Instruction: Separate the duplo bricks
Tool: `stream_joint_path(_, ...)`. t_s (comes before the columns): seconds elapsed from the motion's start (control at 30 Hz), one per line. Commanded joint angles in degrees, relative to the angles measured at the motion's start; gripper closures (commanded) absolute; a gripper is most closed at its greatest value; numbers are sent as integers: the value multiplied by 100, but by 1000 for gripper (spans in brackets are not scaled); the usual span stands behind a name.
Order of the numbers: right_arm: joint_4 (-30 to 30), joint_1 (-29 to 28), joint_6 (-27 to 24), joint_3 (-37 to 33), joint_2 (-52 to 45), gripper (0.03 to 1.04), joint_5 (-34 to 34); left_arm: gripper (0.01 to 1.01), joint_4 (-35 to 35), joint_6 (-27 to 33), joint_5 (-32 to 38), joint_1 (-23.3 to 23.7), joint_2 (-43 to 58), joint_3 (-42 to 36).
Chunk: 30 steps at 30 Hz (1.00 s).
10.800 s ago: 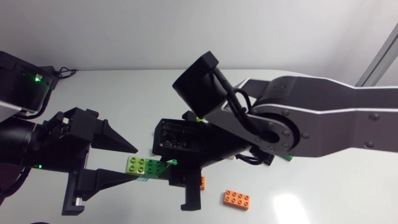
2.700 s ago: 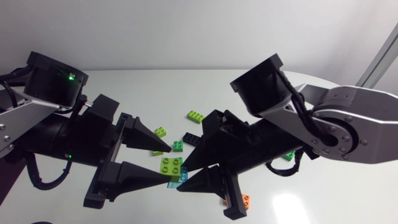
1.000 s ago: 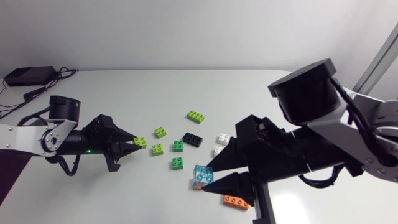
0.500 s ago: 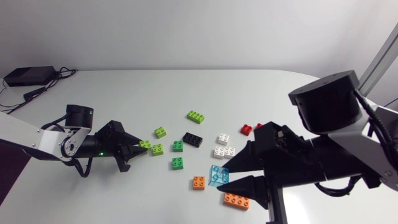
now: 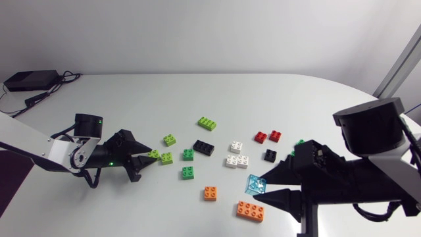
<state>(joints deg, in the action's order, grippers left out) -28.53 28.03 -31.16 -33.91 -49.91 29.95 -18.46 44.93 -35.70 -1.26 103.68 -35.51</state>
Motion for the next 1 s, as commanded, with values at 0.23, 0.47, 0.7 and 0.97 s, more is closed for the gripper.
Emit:
stream_joint_path(0.23, 41, -764, -514, 420, -63, 784, -148, 289, -44, -195, 37, -15, -383, 202)
stream_joint_path(0.47, 735, -1186, -681, 781, -590, 782, -368, 211, 343, -450, 37, -33, -1298, 325)
stream_joint_path(0.7, 1676, -1353, -751, 957, -1706, 782, -640, 157, 809, -749, 582, -349, -2071, 387)
stream_joint_path(0.97, 2247, -1406, -831, 816, -2735, 782, -992, 154, 1565, -828, 934, -375, -2765, 360)
